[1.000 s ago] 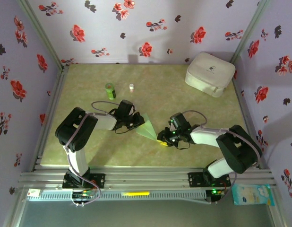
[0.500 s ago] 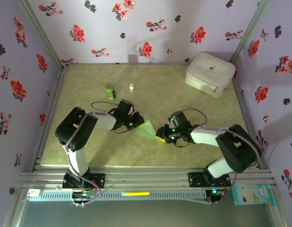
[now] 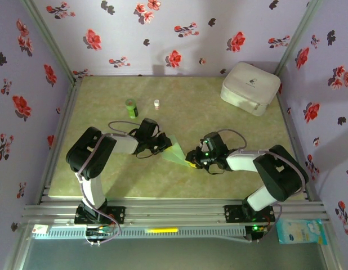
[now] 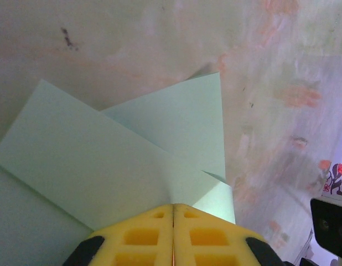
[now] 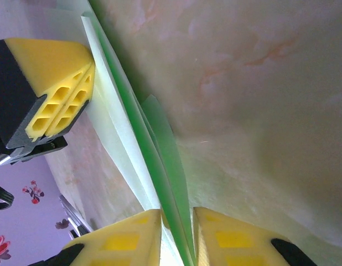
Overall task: Fold a paper plane with a square sheet of paper (pick it up from the middle)
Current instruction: Turn over the paper at the center of the table.
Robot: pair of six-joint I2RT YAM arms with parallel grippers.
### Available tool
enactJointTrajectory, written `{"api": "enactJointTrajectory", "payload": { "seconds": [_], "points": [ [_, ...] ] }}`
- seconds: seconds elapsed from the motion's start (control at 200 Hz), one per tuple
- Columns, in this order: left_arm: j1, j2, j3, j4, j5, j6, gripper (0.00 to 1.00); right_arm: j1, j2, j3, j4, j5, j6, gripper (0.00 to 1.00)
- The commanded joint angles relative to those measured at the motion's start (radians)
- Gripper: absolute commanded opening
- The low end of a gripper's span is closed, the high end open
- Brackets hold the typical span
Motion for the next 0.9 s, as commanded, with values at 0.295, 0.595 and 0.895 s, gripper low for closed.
{"api": "enactJointTrajectory", "payload": {
  "seconds": [0.295, 0.595, 0.895],
  "points": [
    [0.012, 0.033, -0.020, -0.048, -0.028, -0.013, 0.09, -0.009, 0.022, -0.032, 0.072, -0.032, 0.011, 0.12],
    [0.012, -0.046, -0.020, -0.029, -0.027, -0.010, 0.17, -0.011, -0.015, -0.038, 0.043, -0.015, -0.023, 0.05],
    [0.011, -0.217, 0.007, -0.097, -0.087, 0.057, 0.29, -0.011, -0.181, 0.017, -0.179, 0.110, -0.160, 0.02]
  ]
}}
